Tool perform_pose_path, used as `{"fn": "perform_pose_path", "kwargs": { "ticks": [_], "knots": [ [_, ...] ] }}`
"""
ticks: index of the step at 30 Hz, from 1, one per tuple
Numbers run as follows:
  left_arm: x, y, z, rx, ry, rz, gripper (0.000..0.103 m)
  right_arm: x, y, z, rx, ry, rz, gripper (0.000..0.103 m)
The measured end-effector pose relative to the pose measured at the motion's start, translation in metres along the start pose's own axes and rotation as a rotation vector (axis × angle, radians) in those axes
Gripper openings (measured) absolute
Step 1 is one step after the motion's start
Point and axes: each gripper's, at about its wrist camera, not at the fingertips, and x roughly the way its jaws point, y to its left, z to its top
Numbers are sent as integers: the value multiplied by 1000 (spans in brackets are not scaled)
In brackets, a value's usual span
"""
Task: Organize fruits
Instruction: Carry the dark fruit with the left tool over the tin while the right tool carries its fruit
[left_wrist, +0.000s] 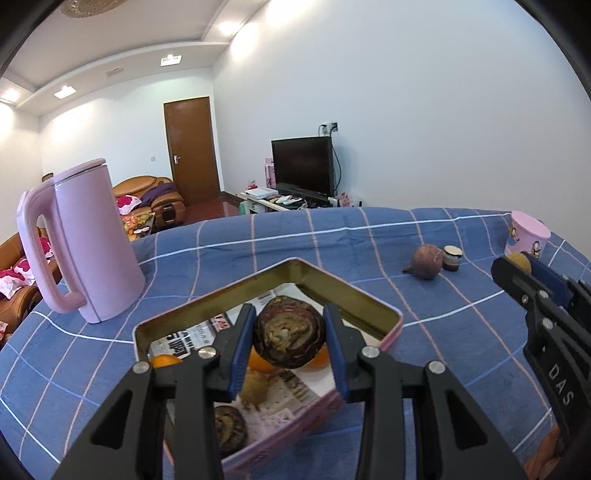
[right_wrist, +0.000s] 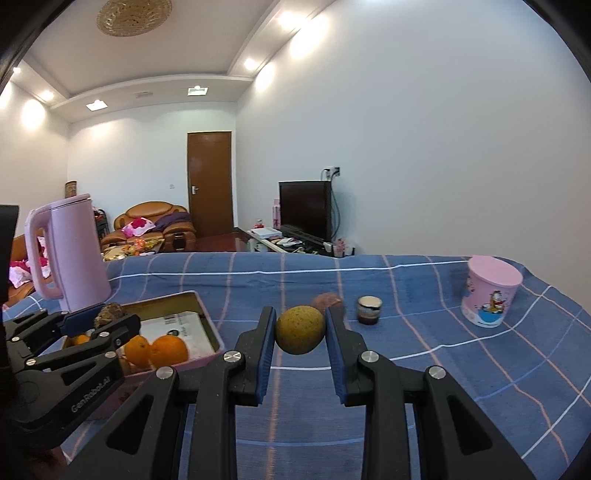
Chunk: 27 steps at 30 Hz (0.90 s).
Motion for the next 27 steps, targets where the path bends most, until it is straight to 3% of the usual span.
{"fn": "perform_pose_path", "kwargs": {
  "ticks": [14,27],
  "knots": [
    [15,29,0,-43,36,52,39,24,48,3,-27,6,83,29],
    [31,46,1,-83,99,129,39,58,72,9,-47,56,100,29]
  ]
}}
